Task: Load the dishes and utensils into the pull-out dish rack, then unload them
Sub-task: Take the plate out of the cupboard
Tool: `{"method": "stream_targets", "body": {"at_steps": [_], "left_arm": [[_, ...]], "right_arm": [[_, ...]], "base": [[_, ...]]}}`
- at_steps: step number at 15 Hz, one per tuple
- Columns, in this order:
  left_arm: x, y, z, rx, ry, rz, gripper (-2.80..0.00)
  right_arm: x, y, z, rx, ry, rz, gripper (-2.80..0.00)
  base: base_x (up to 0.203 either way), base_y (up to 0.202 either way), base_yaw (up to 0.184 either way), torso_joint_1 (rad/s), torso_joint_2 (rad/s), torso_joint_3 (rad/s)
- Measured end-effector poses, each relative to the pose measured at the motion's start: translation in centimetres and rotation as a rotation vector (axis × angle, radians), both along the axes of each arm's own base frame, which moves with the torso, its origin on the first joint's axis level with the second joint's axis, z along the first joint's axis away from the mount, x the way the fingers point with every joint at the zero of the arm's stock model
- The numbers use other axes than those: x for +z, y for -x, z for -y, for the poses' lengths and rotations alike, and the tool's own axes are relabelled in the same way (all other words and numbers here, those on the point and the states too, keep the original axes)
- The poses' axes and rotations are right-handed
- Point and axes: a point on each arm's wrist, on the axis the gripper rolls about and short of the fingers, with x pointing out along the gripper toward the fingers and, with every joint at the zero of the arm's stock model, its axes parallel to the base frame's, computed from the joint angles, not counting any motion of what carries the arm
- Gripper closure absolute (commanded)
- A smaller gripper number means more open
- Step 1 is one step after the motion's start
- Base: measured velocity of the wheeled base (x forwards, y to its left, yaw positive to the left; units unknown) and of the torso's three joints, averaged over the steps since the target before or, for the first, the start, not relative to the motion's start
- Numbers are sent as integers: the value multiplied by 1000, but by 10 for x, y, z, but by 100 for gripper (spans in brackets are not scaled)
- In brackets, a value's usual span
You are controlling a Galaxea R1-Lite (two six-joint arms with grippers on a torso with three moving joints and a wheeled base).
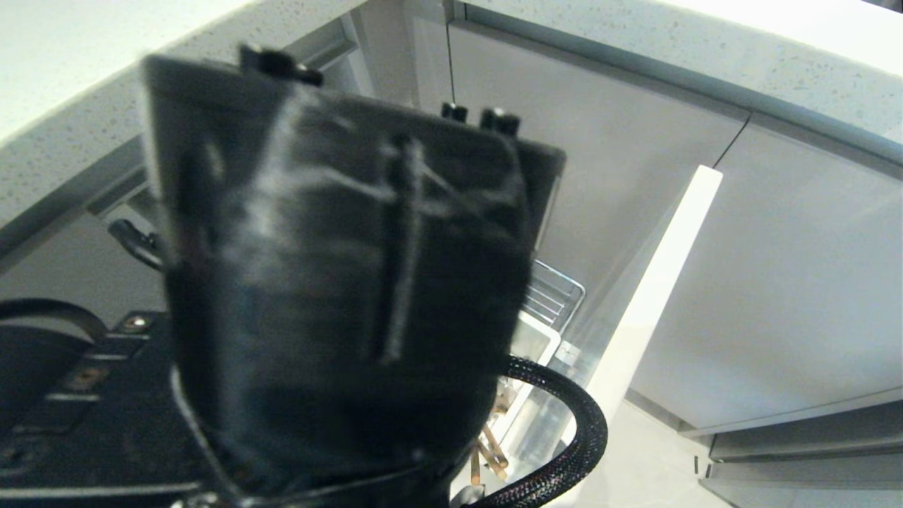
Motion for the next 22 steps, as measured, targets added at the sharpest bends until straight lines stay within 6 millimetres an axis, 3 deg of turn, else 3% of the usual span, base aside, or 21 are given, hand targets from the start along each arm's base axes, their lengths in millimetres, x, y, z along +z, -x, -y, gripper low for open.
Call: {"method": "stream_targets", "body": {"at_steps": [8, 15, 22], "left_arm": [[-5, -2, 1, 82, 87, 10, -280], [-24, -39, -18, 145, 76, -89, -280], [-16, -63, -27, 122, 138, -144, -280]], "right_arm": [[0, 0, 0, -1, 0, 0, 0], [0, 0, 0, -1, 0, 0, 0], [0, 0, 0, 0, 0, 0, 0]], "base": [[0, 0, 0, 0, 0, 0], [0, 0, 0, 0, 0, 0], [0, 0, 0, 0, 0, 0]]}}
